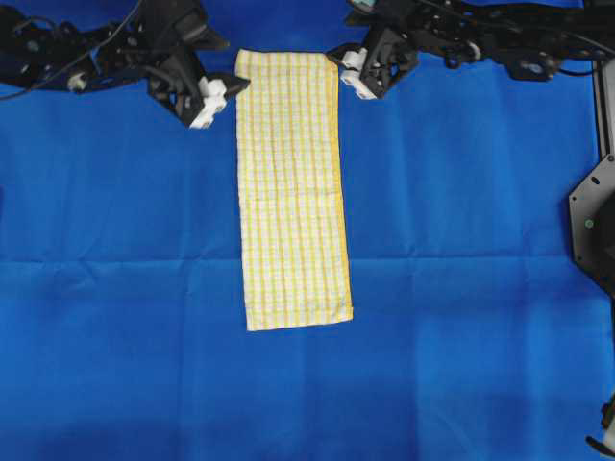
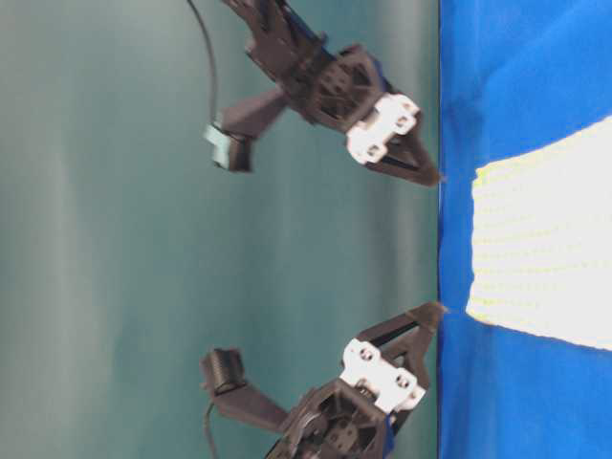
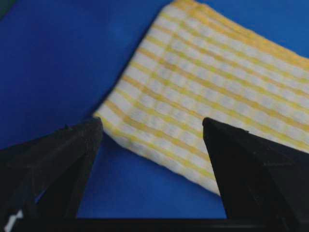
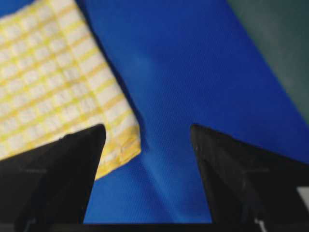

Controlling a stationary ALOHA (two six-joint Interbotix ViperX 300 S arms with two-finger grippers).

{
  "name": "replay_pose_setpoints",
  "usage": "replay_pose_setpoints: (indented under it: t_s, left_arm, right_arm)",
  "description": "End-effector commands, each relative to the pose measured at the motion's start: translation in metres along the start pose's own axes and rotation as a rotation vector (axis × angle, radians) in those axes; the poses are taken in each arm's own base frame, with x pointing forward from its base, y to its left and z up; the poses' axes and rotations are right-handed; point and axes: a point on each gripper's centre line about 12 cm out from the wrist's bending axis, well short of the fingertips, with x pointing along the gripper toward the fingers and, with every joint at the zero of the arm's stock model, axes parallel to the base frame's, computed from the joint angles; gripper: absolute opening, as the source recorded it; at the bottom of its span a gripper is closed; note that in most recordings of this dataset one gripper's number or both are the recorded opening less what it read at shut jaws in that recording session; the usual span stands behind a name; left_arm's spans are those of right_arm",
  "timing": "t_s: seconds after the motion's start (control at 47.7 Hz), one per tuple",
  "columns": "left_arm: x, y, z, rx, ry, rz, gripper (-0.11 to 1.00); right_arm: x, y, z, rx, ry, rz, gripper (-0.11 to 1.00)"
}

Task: Fold the yellow towel.
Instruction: 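Release the strip and move both grippers to its top end corners, then grasp the top corners of the strip with both grippers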

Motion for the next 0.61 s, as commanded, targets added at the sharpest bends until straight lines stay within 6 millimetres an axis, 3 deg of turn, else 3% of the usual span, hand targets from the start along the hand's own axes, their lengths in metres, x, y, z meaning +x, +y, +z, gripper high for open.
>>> replay_pose_setpoints:
  t_s: [0.0, 0.209, 0.461, 0.587]
  left_arm:
    - [0.005, 0.011, 0.012, -0.014, -0.044, 0.022, 0.8]
    - [0.026, 0.025, 0.001, -0.033, -0.024, 0.052, 0.8]
    - [0.052, 0.031, -0.011, -0.039, 0.017, 0.061, 0.79]
    - [0.059, 0.033, -0.012, -0.041, 0.025, 0.065, 0.72]
  right_arm:
    - [0.005, 0.0, 0.009, 0.015, -0.02, 0.0, 0.73]
    - [0.022, -0.002, -0.005, 0.039, 0.029, -0.007, 0.73]
    - [0.027, -0.002, -0.011, 0.061, 0.042, -0.01, 0.72]
    - [0.029, -0.002, -0.014, 0.065, 0.051, -0.011, 0.7]
